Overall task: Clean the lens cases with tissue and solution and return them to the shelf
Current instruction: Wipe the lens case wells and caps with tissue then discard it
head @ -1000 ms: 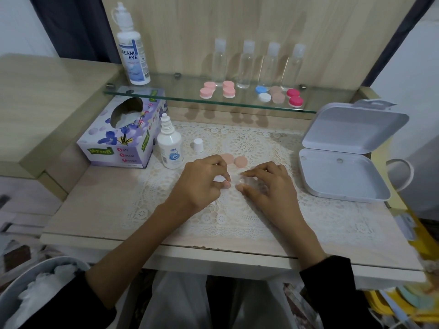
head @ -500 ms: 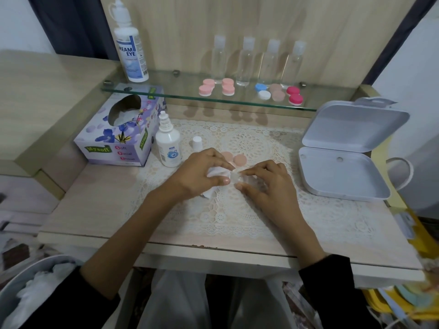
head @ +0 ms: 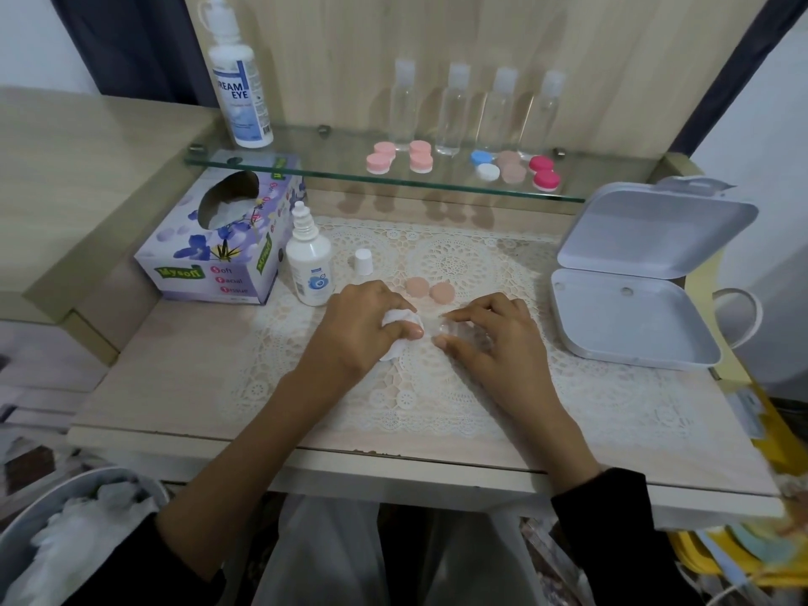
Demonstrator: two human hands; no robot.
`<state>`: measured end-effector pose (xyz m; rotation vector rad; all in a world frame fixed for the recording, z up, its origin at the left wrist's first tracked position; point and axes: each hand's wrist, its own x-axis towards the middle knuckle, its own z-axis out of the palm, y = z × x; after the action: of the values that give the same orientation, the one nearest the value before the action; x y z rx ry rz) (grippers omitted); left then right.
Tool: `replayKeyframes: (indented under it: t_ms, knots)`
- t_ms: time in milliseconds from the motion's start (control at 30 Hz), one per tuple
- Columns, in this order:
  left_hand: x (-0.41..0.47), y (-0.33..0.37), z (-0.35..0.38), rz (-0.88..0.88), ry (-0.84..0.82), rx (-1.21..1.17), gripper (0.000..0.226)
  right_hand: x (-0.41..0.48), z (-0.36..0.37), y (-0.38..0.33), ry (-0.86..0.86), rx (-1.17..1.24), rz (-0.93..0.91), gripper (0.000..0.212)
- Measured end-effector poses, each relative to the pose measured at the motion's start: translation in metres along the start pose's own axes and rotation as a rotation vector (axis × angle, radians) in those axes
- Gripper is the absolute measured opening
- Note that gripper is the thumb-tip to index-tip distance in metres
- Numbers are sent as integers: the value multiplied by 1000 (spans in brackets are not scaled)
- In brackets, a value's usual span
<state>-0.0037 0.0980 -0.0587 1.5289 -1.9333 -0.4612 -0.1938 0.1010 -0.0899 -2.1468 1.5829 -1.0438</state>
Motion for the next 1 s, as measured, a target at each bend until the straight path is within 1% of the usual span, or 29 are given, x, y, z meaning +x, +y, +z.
replayKeyframes:
  t_ms: [133, 233, 400, 500, 567, 633, 767, 833, 900, 1000]
  knots:
    - [-8, 3, 6, -14, 110, 44, 32, 0, 0, 0, 3, -3, -2, 47]
    - [-12, 4, 10, 1, 178, 91, 34, 0, 0, -1, 0, 4, 4, 40]
    - [-17, 5, 11, 41, 250, 107, 30, 0, 0, -1, -9, 1, 11, 37]
    - [-20, 1, 10, 71, 259, 99, 29, 0, -1, -2, -10, 3, 20, 37]
    - [-22, -5, 9, 103, 254, 32, 28, 0, -1, -3, -10, -2, 22, 37]
    - [-23, -9, 7, 127, 272, -115, 23, -1, -2, -4, -7, -10, 19, 38]
    - [-22, -14, 4, 97, 352, -326, 17, -3, -3, -9, 0, -10, 17, 43]
    - [-21, -16, 3, 78, 330, -410, 16, -3, -3, -11, 2, -8, 23, 44]
    - [-20, -18, 2, 59, 272, -471, 14, -4, -3, -12, 2, -11, 28, 48]
    - [-21, -15, 1, 46, 234, -514, 16, -5, -4, -14, 14, 28, 40, 53]
